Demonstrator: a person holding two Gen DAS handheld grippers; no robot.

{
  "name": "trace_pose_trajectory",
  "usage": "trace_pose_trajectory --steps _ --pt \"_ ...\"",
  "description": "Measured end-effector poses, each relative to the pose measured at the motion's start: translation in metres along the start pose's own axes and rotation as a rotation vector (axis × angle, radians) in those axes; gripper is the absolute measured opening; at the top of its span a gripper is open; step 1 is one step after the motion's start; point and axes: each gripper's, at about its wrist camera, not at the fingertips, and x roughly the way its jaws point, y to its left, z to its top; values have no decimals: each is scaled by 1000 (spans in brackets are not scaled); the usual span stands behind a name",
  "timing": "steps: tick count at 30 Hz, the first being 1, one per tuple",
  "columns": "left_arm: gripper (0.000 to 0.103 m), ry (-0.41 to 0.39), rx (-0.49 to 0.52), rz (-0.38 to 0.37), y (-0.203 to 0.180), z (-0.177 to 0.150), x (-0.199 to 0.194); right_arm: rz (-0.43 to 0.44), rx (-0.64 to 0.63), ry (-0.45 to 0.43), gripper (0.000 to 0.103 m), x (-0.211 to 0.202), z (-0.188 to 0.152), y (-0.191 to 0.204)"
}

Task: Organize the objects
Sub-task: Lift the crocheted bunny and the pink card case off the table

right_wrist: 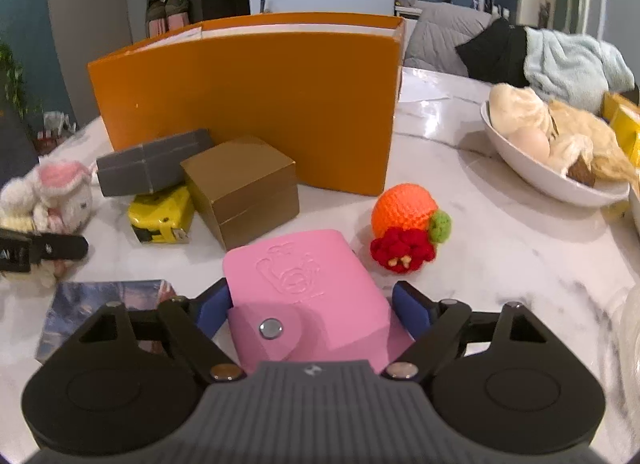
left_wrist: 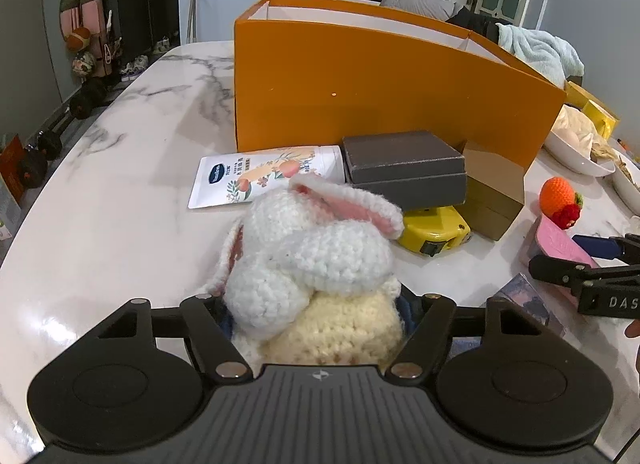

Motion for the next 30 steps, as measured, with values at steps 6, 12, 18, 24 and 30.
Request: trace_pose_trajectory --steps 6,12,18,24,30 --pt "80 -7 -7 -2 4 -5 -10 27 64 -7 82 -8 -4 -4" --pt "80 -31 -11 -2 6 -2 -23 35 66 -18 82 -21 -7 0" --pt "81 -41 -11 -11 5 0 -28 17 57 12 82 -18 -10 0" --pt "81 -34 -7 -11 4 -2 -27 -3 42 12 84 -11 -5 -3" --pt "81 -33 0 -4 4 -4 -26 70 -10 42 95 -11 -6 -8"
